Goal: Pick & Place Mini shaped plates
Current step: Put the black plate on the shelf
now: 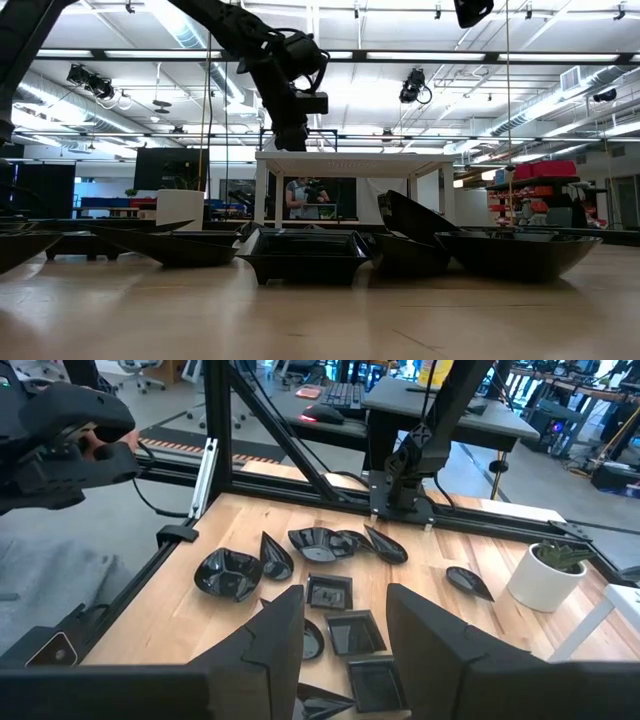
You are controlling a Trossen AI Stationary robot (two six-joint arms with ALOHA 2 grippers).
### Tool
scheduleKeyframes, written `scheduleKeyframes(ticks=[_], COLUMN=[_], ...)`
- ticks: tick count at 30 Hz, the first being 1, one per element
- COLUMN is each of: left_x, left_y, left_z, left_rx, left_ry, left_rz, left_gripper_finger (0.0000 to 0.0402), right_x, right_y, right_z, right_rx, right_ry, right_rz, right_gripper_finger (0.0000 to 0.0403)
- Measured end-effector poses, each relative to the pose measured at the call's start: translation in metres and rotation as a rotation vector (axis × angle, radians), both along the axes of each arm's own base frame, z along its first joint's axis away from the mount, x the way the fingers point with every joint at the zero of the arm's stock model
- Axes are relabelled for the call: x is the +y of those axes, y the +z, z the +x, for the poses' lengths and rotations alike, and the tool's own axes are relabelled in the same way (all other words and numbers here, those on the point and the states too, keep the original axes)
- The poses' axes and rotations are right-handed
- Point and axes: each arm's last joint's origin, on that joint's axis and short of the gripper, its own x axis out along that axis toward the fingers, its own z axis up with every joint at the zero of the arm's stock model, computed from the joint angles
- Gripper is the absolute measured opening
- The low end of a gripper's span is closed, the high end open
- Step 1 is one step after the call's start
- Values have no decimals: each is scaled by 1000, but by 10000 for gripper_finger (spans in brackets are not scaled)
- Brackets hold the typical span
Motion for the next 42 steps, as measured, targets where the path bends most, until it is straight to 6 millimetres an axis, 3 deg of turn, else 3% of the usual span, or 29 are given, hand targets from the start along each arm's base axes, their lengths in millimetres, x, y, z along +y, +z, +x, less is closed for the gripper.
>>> scheduleKeyframes(ticks=[12,19,24,30,35,38,42], left_x=[-15,-33,-64,-117,-141,-155,-173], left_y=[9,39,69,98,113,106,81], left_z=[2,-6,-19,-61,-113,-142,-169], left_rx=[44,-11,-93,-23,-75,-173,-288], left_ry=[-48,-89,-54,-88,-3,58,82], left_rz=[57,97,80,-31,-253,-366,-534], left_gripper_finger=[134,173,193,186,166,154,140], right_x=[0,0,0,-1,-4,-4,-5], right_y=[1,1,1,5,8,5,-13], right_z=[0,0,0,2,5,14,33], right_rx=[-10,-16,-13,-53,-97,-126,-139], right_ry=[1,3,3,2,-15,-22,-38], right_rz=[0,-3,-8,-9,13,-19,-95], right_gripper_finger=[149,149,149,149,149,149,149])
